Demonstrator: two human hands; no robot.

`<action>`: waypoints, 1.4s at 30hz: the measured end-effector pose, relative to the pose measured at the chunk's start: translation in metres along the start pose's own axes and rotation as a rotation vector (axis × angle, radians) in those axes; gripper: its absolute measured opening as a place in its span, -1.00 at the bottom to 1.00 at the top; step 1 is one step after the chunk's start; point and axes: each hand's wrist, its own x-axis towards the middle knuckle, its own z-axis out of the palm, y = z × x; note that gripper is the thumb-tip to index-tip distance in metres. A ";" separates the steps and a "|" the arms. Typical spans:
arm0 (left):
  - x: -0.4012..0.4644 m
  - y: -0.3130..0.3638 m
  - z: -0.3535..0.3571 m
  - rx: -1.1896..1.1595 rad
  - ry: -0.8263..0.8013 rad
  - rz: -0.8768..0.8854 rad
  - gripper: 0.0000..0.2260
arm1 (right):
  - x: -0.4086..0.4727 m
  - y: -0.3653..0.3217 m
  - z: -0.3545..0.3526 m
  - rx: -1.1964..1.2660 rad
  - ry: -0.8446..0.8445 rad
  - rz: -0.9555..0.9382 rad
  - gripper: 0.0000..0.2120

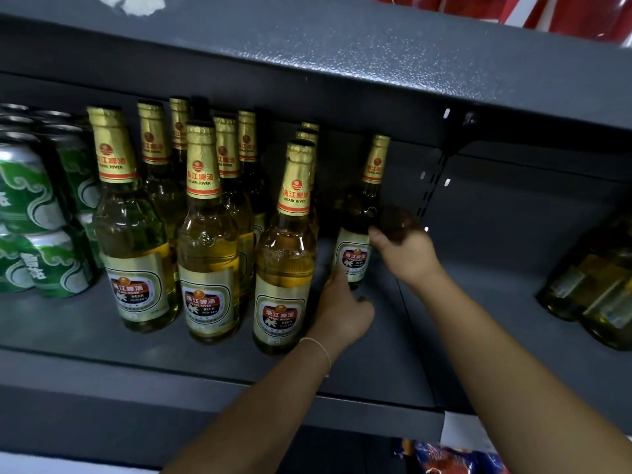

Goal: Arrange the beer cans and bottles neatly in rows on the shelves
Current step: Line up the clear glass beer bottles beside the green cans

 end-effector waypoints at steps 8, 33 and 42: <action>-0.016 0.034 0.004 -0.066 0.020 0.098 -0.54 | -0.021 0.013 -0.042 0.056 0.157 0.007 -0.64; -0.033 0.208 0.206 -0.096 -0.221 0.467 -0.70 | -0.040 0.117 -0.344 -0.199 0.557 0.036 -0.77; -0.023 0.231 0.258 -0.073 -0.269 0.477 -0.61 | -0.013 0.158 -0.380 -0.199 0.417 0.158 -0.41</action>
